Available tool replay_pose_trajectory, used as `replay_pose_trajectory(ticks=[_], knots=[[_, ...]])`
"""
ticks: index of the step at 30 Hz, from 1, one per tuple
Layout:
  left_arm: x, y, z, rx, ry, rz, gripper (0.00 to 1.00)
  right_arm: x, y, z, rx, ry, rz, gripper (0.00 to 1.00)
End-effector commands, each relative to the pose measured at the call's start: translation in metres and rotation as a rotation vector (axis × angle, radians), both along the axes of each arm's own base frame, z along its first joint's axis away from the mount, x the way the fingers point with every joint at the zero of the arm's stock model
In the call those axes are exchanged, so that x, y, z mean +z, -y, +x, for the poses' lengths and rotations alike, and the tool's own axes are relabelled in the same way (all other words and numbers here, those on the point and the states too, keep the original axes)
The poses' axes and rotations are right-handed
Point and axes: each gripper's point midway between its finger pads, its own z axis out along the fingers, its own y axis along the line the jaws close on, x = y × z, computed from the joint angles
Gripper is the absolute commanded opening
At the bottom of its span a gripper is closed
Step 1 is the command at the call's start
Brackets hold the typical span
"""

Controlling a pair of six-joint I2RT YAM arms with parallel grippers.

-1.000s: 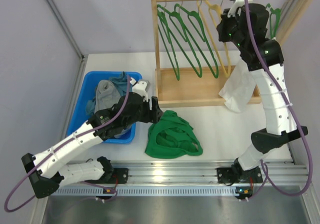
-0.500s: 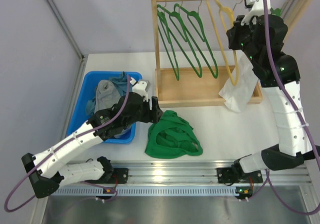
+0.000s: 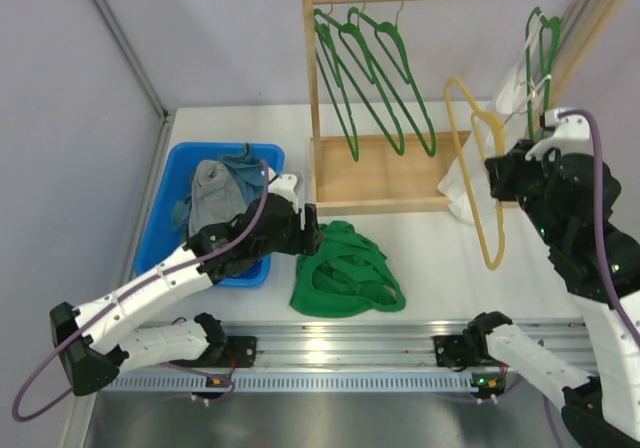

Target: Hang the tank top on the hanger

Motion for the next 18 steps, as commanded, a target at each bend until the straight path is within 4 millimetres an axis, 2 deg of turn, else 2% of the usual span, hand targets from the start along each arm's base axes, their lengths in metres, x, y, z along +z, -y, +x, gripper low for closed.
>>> replay_pose_trajectory(ticks=[1, 2, 3, 4, 5, 6, 7, 8, 10, 13, 18], knots=[[-0.016, -0.005, -0.005, 0.034, -0.038, -0.014, 0.72, -0.043, 0.008, -0.024, -0.022, -0.106, 0.029, 0.0], [-0.02, -0.007, -0.007, 0.038, -0.047, -0.014, 0.72, -0.05, 0.003, -0.033, 0.019, -0.122, 0.045, 0.0], [-0.032, -0.01, -0.01, 0.044, -0.068, 0.002, 0.72, -0.06, -0.003, -0.038, 0.048, -0.152, 0.062, 0.0], [-0.038, -0.012, -0.012, 0.056, -0.085, -0.004, 0.71, -0.083, -0.008, -0.046, 0.081, -0.212, 0.064, 0.0], [-0.044, -0.013, -0.014, 0.062, -0.099, 0.0, 0.71, -0.095, -0.022, -0.053, 0.158, -0.254, 0.089, 0.0], [-0.057, -0.017, -0.018, 0.069, -0.124, 0.018, 0.7, -0.107, -0.027, -0.057, 0.181, -0.287, 0.107, 0.0], [-0.062, -0.018, -0.02, 0.079, -0.141, 0.013, 0.7, -0.129, -0.033, -0.065, 0.211, -0.339, 0.121, 0.0], [-0.067, -0.02, -0.023, 0.082, -0.155, 0.018, 0.69, -0.137, -0.042, -0.071, 0.26, -0.36, 0.154, 0.0], [-0.078, -0.019, -0.03, 0.078, -0.2, 0.015, 0.68, -0.158, -0.048, -0.083, 0.303, -0.398, 0.178, 0.0], [-0.092, -0.013, -0.037, 0.063, -0.247, 0.004, 0.66, -0.176, -0.056, -0.098, 0.367, -0.447, 0.188, 0.0], [-0.1, -0.006, -0.036, 0.073, -0.23, 0.041, 0.65, -0.177, -0.067, -0.117, 0.489, -0.463, 0.185, 0.0]])
